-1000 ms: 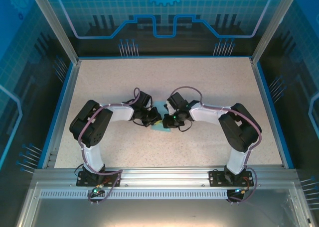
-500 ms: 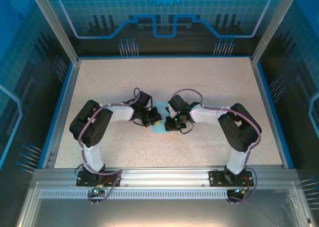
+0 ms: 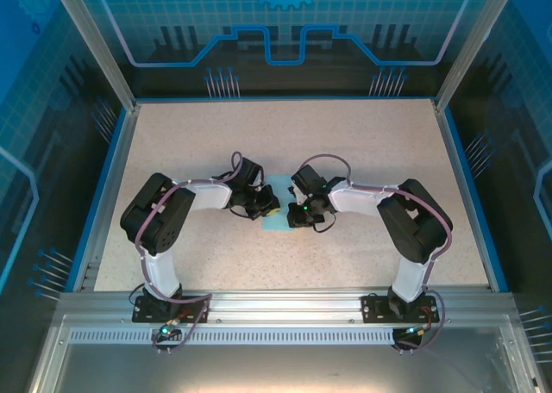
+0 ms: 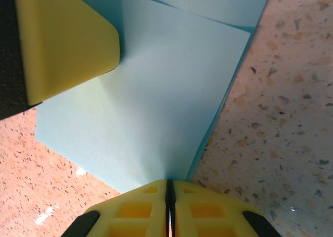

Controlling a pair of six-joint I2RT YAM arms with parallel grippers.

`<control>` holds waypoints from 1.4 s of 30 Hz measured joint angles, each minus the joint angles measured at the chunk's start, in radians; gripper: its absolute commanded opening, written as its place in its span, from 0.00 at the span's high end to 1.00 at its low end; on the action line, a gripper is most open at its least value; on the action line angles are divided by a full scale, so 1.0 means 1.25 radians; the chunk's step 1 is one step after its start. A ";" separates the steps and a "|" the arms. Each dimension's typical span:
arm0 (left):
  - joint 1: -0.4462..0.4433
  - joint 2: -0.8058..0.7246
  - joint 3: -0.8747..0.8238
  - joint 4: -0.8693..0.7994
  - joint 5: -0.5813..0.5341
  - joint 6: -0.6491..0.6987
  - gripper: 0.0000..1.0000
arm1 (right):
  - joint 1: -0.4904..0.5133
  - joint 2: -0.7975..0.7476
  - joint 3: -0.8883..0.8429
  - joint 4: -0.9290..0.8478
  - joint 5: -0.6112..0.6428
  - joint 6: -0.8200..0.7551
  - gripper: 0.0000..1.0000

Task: Fold a paper plane with a square sheet of paper (pick it up from the middle)
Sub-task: Fold the triangle a second time at the center of the table.

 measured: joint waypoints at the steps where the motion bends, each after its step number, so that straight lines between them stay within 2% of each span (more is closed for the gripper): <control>1: 0.000 0.000 0.000 0.000 0.000 0.000 0.92 | 0.000 0.000 0.000 0.000 0.000 0.000 0.89; 10: -0.001 0.000 0.002 -0.003 -0.002 0.000 0.92 | 0.001 -0.077 0.010 -0.017 0.000 -0.011 0.88; 22: -0.001 0.000 0.002 -0.004 -0.002 0.000 0.92 | 0.012 0.015 0.033 -0.002 -0.018 -0.011 0.89; 35: -0.005 0.000 0.011 -0.020 -0.014 0.000 0.92 | 0.009 -0.010 -0.035 0.061 -0.018 -0.012 0.89; 42: -0.009 0.000 0.016 -0.027 -0.017 0.000 0.92 | 0.004 -0.040 -0.063 0.042 -0.025 -0.034 0.90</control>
